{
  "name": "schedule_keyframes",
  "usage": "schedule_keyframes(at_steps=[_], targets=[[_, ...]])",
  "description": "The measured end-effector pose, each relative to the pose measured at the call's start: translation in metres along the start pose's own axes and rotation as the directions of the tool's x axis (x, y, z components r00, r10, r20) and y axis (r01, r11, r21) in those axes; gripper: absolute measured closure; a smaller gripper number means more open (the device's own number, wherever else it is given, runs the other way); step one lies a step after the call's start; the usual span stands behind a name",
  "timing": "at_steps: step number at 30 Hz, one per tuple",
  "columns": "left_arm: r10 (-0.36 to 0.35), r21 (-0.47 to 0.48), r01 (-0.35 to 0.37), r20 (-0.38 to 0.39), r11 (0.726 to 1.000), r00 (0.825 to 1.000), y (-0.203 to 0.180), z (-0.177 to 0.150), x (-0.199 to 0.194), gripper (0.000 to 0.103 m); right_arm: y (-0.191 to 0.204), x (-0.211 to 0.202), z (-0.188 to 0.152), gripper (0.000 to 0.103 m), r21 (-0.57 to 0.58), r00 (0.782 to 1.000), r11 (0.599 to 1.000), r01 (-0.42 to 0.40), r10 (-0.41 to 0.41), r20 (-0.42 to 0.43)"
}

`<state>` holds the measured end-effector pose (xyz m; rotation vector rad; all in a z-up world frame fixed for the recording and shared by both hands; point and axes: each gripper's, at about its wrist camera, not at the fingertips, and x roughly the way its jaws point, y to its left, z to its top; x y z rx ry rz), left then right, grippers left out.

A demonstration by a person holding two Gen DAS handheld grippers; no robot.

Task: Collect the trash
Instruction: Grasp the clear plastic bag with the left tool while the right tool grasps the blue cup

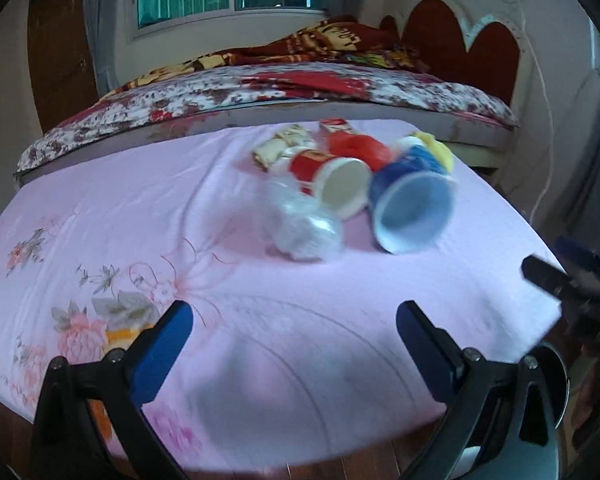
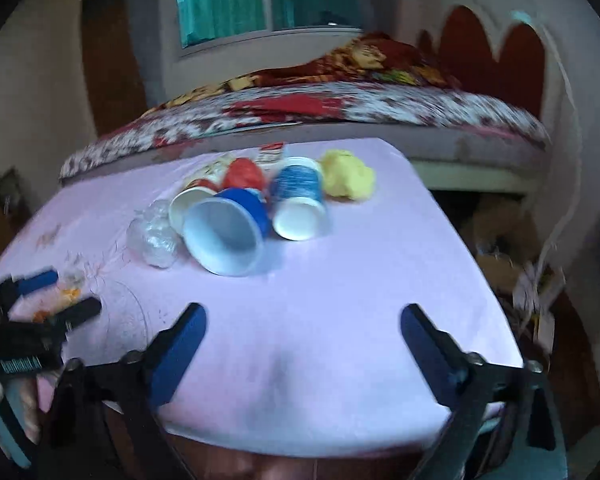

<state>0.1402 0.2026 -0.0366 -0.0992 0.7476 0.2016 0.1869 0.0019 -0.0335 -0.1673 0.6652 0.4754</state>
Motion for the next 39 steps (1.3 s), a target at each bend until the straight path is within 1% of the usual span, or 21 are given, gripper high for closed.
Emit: schedule_keyframes(at_steps=[1,3,5,9,12,13,14,16,17,18,19,20,21,22,23,24,25,29,34,39], targets=[[0.003,-0.004,-0.003,-0.002,1.000,1.000,0.003,0.004,0.007,0.003,0.003,0.010,0.003,0.023,-0.004,1.000,1.000,-0.001,0.001,-0.009],[-0.009,-0.015,0.008,-0.006,1.000,1.000,0.006,0.008,0.019,0.004,0.004,0.028,0.011,0.027,0.015,1.000,1.000,-0.019,0.019,-0.023],[-0.021,-0.020,0.021,-0.009,1.000,1.000,0.006,0.012,0.028,0.005,0.004,0.041,0.019,0.033,0.026,0.999,0.999,-0.030,0.031,-0.027],[-0.025,-0.022,0.024,-0.022,0.999,0.999,0.005,0.020,0.049,0.007,0.012,0.067,0.035,0.038,0.013,0.998,0.999,-0.041,0.042,-0.052],[-0.030,-0.027,0.030,-0.028,0.999,0.999,0.007,0.026,0.061,0.009,0.017,0.082,0.040,0.044,0.001,0.996,0.999,-0.047,0.047,-0.070],[-0.033,-0.027,0.032,-0.029,0.999,0.999,0.007,0.027,0.063,0.010,0.018,0.085,0.040,0.047,0.000,0.996,0.999,-0.047,0.047,-0.076],[-0.038,-0.028,0.038,-0.032,0.999,0.999,0.008,0.028,0.065,0.011,0.018,0.089,0.041,0.052,0.000,0.995,0.999,-0.048,0.048,-0.083],[-0.082,-0.034,0.081,-0.040,0.996,0.996,0.008,0.031,0.069,0.012,0.019,0.095,0.041,0.060,0.008,0.994,0.999,-0.053,0.054,-0.096],[-0.089,-0.039,0.087,-0.043,0.995,0.995,0.009,0.032,0.071,0.012,0.019,0.098,0.041,0.065,0.017,0.993,0.998,-0.060,0.062,-0.101],[-0.091,-0.040,0.089,-0.045,0.995,0.995,0.008,0.033,0.073,0.013,0.019,0.099,0.041,0.067,0.022,0.993,0.998,-0.063,0.065,-0.103],[-0.093,-0.044,0.091,-0.047,0.995,0.995,0.008,0.034,0.074,0.014,0.019,0.101,0.040,0.072,0.027,0.992,0.997,-0.068,0.071,-0.108],[-0.099,-0.048,0.096,-0.049,0.994,0.994,0.009,0.034,0.076,0.018,0.019,0.103,0.040,0.080,0.032,0.991,0.997,-0.075,0.078,-0.112],[-0.106,-0.051,0.103,-0.057,0.993,0.993,0.009,0.035,0.078,0.020,0.019,0.105,0.040,0.085,0.036,0.990,0.996,-0.080,0.083,-0.116],[-0.108,-0.052,0.105,-0.065,0.993,0.992,0.009,0.034,0.080,0.028,0.019,0.106,0.039,0.094,0.041,0.989,0.995,-0.086,0.090,-0.120],[-0.113,-0.056,0.109,-0.069,0.992,0.991,0.010,0.035,0.082,0.038,0.019,0.106,0.039,0.096,0.048,0.988,0.995,-0.090,0.095,-0.121],[-0.121,-0.068,0.117,-0.063,0.991,0.991,0.012,0.034,0.083,0.046,0.018,0.106,0.039,0.096,0.053,0.988,0.994,-0.094,0.100,-0.117],[-0.138,-0.077,0.133,-0.060,0.988,0.989,0.014,0.033,0.082,0.051,0.018,0.104,0.039,0.098,0.059,0.988,0.993,-0.098,0.104,-0.112],[-0.139,-0.069,0.137,-0.038,0.988,0.990,0.017,0.029,0.075,0.054,0.019,0.096,0.037,0.099,0.054,0.988,0.992,-0.110,0.116,-0.107],[-0.126,-0.057,0.125,-0.002,0.990,0.992,0.022,0.017,0.050,0.055,0.017,0.078,0.033,0.099,0.055,0.989,0.992,-0.114,0.119,-0.087],[-0.121,-0.025,0.121,0.019,0.992,0.993,0.016,0.009,0.025,0.055,0.012,0.053,0.027,0.099,0.066,0.992,0.992,-0.107,0.111,-0.064]])
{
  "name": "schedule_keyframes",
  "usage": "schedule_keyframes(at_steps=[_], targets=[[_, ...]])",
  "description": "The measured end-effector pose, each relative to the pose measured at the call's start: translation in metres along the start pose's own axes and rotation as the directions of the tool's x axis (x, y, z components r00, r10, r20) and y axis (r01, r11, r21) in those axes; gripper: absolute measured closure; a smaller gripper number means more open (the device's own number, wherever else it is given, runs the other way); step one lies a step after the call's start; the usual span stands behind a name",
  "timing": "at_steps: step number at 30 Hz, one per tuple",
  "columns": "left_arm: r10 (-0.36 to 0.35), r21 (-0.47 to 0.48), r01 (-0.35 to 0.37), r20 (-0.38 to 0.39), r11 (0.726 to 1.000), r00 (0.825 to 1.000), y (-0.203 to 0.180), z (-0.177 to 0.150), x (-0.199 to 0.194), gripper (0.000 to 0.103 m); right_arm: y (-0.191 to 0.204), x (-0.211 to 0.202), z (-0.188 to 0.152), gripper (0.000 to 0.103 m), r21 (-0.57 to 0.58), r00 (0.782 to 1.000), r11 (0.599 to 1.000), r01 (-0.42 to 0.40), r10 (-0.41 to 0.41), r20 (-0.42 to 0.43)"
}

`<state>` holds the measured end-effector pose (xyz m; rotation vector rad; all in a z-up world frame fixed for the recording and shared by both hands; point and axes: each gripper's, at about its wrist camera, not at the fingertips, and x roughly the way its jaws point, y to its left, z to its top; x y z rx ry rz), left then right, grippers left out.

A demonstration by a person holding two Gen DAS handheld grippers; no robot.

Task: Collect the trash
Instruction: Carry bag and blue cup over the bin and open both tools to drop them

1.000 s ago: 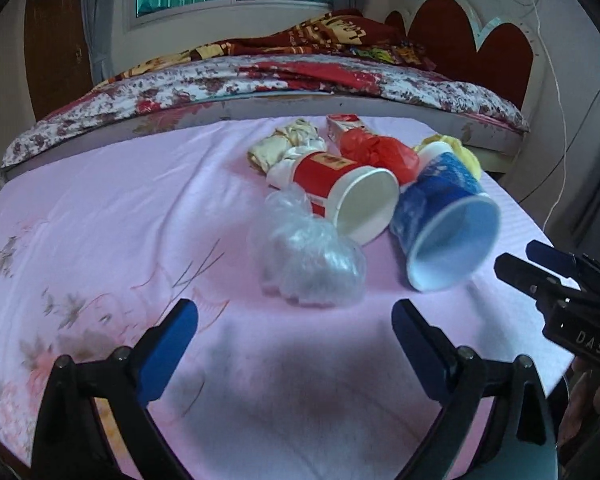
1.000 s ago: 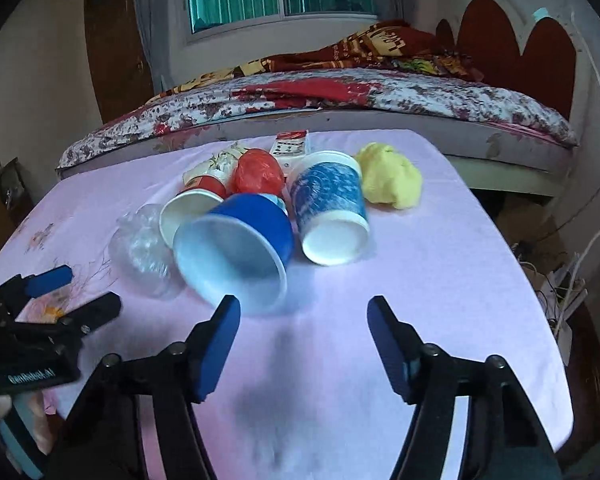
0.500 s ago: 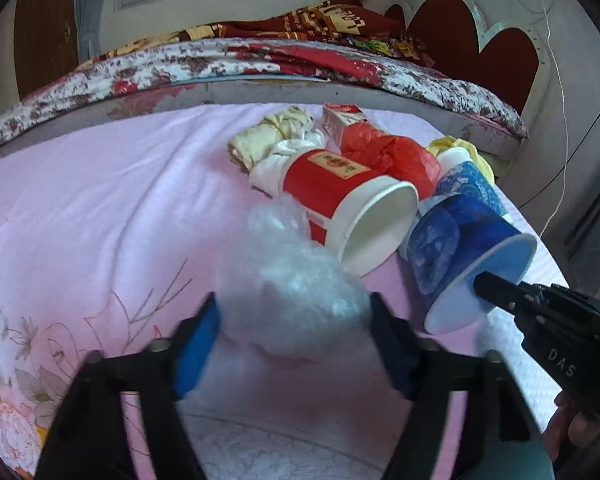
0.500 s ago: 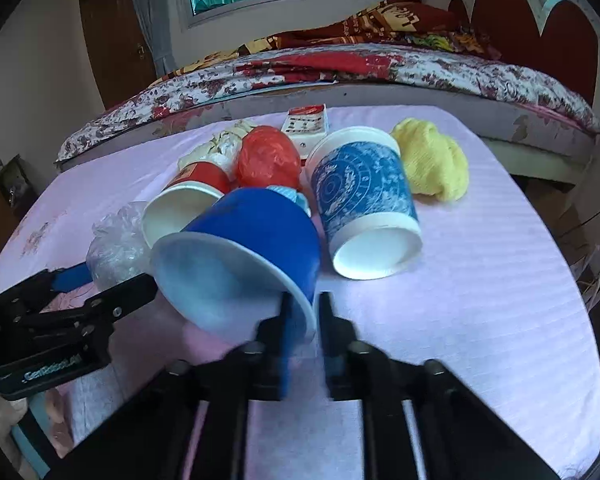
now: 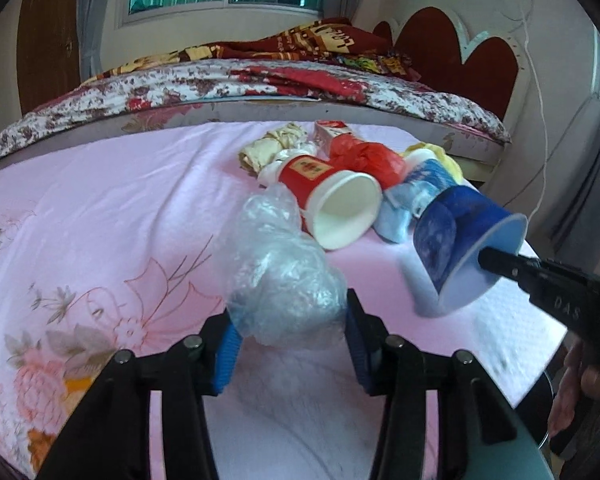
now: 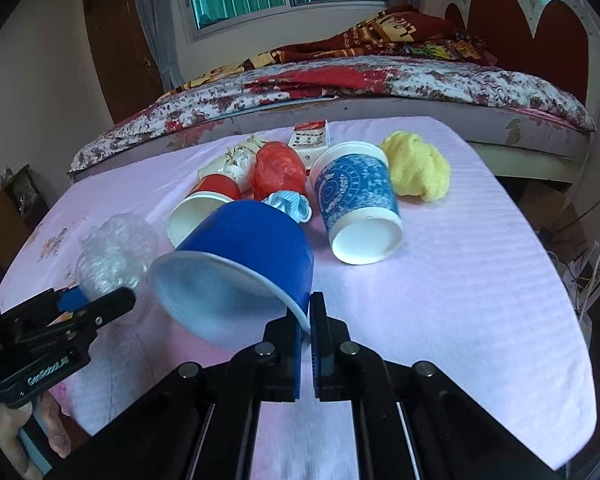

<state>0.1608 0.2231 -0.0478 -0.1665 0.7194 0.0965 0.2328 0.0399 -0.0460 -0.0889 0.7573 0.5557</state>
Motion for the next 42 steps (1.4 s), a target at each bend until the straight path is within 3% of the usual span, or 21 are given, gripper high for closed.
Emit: schedule_keyframes(at_steps=[10,18,31,42], targets=[[-0.044,0.064,0.042,0.019,0.997,0.999,-0.033,-0.019,-0.033,0.055,-0.039,-0.073,-0.030,0.099,0.041,0.998,0.998,0.052,-0.053,0.034],[-0.127,0.137,0.122,0.028,0.983,0.992,-0.090,-0.031,-0.056,0.055,-0.076,-0.137,-0.056,0.099,0.042,0.991,0.992,0.120,-0.122,0.053],[-0.236,0.272,0.224,0.012,0.936,0.972,-0.183,-0.048,-0.075,0.055,-0.144,-0.220,-0.097,0.099,0.191,0.971,0.963,0.191,-0.214,0.111],[-0.326,0.347,0.316,-0.032,0.883,0.945,-0.244,-0.063,-0.082,0.055,-0.175,-0.255,-0.120,0.099,0.250,0.951,0.934,0.256,-0.290,0.109]])
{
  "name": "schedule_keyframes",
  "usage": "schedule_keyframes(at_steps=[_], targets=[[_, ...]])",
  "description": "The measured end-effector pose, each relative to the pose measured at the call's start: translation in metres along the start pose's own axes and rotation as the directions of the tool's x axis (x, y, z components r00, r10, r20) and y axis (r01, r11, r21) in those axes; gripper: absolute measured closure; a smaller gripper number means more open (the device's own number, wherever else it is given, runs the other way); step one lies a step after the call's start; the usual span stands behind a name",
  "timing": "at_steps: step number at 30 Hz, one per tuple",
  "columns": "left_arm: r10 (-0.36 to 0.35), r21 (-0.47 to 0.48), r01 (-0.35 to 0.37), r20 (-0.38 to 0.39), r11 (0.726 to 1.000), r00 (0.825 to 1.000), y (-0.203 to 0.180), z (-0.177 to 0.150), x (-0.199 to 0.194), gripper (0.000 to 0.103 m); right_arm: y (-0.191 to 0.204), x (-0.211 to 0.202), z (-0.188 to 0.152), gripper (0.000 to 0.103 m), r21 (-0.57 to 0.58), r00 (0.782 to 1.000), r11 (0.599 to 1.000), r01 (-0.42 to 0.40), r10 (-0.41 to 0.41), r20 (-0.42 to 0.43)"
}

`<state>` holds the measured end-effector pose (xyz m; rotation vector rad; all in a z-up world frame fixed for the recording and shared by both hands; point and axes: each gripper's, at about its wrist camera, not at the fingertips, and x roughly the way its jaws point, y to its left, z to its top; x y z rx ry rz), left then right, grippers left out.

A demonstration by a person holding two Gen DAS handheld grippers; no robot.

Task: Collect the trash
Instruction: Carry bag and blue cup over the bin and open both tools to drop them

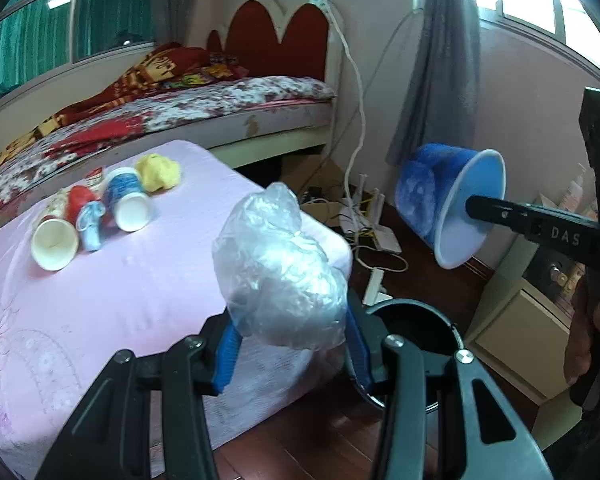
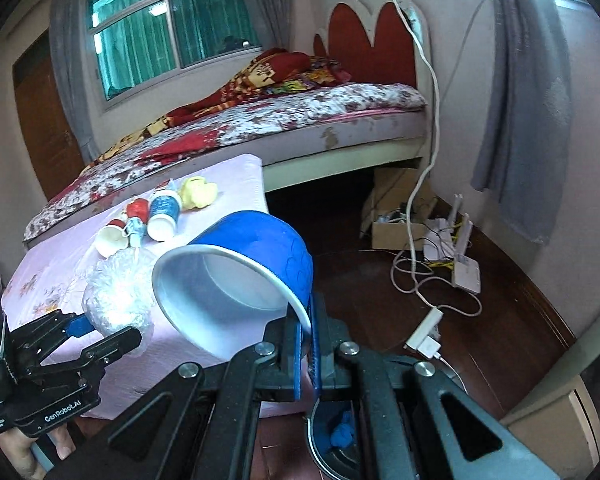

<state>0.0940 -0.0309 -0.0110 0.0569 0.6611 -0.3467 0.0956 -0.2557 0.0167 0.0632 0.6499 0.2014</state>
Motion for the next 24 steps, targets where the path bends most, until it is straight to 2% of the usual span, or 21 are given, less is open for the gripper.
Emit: schedule_keyframes(at_steps=[12,24], targets=[[-0.082,0.074,0.085,-0.040,0.994,0.996,-0.057,0.000,0.023,0.055,-0.058,-0.011,-0.028,0.099,0.059,0.994,0.993,0.101,-0.098,-0.047],[-0.176,0.132,0.198,-0.164,0.971,0.971,-0.108,-0.022,0.056,0.055,-0.108,-0.008,-0.067,0.099,0.086,0.976,0.979,0.185,-0.173,-0.132]])
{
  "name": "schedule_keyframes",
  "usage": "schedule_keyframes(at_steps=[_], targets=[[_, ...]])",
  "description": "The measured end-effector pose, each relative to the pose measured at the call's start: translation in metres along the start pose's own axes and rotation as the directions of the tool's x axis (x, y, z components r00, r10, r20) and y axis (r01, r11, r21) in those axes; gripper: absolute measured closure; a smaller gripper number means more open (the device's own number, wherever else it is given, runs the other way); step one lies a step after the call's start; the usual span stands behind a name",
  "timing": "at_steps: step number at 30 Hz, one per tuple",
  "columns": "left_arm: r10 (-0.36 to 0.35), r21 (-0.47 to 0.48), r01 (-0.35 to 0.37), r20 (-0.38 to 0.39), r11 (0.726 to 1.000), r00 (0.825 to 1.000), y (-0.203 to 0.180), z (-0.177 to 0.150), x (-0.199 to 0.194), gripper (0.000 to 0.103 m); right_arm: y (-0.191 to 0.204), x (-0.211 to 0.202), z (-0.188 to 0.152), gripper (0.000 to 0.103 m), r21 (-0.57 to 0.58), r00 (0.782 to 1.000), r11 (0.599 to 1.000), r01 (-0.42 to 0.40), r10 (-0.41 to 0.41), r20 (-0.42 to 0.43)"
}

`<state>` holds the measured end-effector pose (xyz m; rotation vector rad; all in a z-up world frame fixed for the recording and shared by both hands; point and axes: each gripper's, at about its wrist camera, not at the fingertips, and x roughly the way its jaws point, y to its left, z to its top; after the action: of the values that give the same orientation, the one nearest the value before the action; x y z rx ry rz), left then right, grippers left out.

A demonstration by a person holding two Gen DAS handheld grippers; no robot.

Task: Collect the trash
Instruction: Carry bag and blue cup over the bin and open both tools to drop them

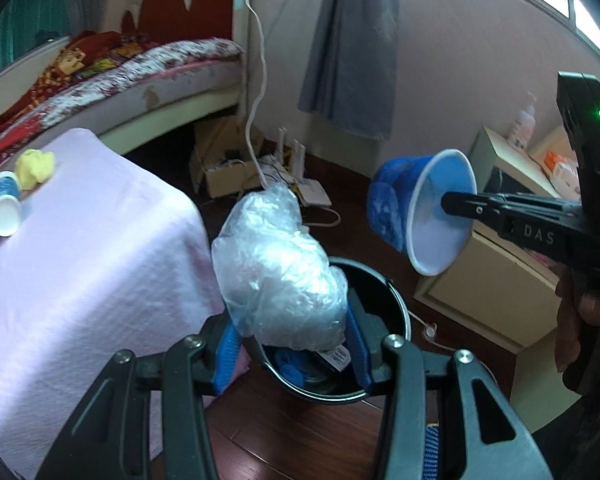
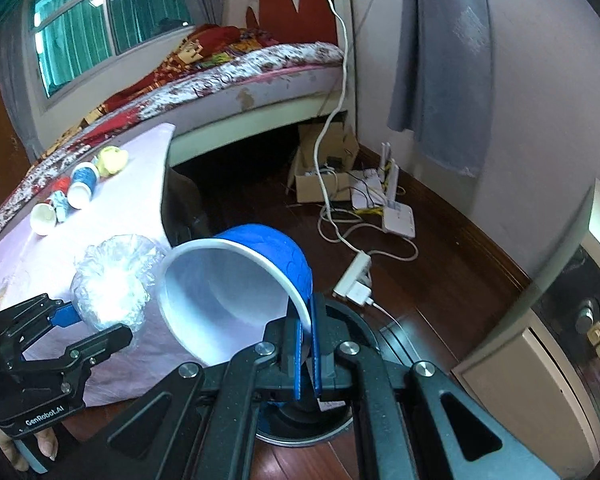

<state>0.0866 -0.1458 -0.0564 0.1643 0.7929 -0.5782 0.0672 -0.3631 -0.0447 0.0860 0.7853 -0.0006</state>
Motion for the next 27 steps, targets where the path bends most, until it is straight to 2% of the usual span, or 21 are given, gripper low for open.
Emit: schedule_keyframes(at_steps=[9,13,18,19,20,21,22,23,24,25,27], targets=[[-0.056,0.005,0.057,-0.076,0.998,0.996,-0.008,-0.006,0.032,0.055,-0.024,0.039,-0.024,0.099,0.020,0.992,0.999,0.040,-0.037,-0.121],[-0.097,-0.010,0.096,-0.123,0.995,0.988,-0.009,-0.012,0.050,0.055,-0.029,0.059,-0.034,0.099,0.009,0.984,0.999,0.045,-0.042,-0.175],[-0.112,-0.005,0.113,-0.178,0.994,0.978,-0.012,-0.021,0.071,0.055,-0.029,0.082,-0.043,0.099,-0.010,0.971,0.999,0.034,-0.035,-0.235],[-0.119,-0.007,0.120,-0.192,0.993,0.974,-0.012,-0.023,0.076,0.052,-0.028,0.089,-0.045,0.099,-0.018,0.966,0.999,0.027,-0.031,-0.255],[-0.123,-0.013,0.123,-0.203,0.992,0.971,-0.013,-0.024,0.080,0.044,-0.027,0.099,-0.049,0.096,-0.034,0.955,0.999,0.035,-0.044,-0.294],[-0.112,-0.014,0.111,-0.208,0.994,0.972,-0.013,-0.025,0.084,0.032,-0.026,0.109,-0.052,0.085,-0.058,0.938,0.996,0.061,-0.077,-0.338],[-0.076,-0.017,0.074,-0.216,0.997,0.973,-0.012,-0.028,0.088,0.010,-0.028,0.119,-0.058,0.045,-0.087,0.919,0.991,0.100,-0.125,-0.374],[-0.072,-0.031,0.067,-0.211,0.997,0.975,-0.009,-0.029,0.089,0.008,-0.032,0.124,-0.062,0.026,-0.093,0.913,0.987,0.128,-0.154,-0.379],[-0.069,-0.056,0.058,-0.208,0.997,0.976,-0.003,-0.031,0.088,0.008,-0.036,0.126,-0.063,0.014,-0.090,0.908,0.985,0.147,-0.170,-0.382],[-0.053,-0.066,0.040,-0.209,0.997,0.977,0.001,-0.032,0.087,0.006,-0.041,0.129,-0.064,0.014,-0.086,0.899,0.983,0.163,-0.184,-0.398],[-0.025,-0.082,0.008,-0.203,0.997,0.979,0.011,-0.035,0.085,0.004,-0.048,0.130,-0.063,0.014,-0.073,0.893,0.982,0.176,-0.190,-0.409]])
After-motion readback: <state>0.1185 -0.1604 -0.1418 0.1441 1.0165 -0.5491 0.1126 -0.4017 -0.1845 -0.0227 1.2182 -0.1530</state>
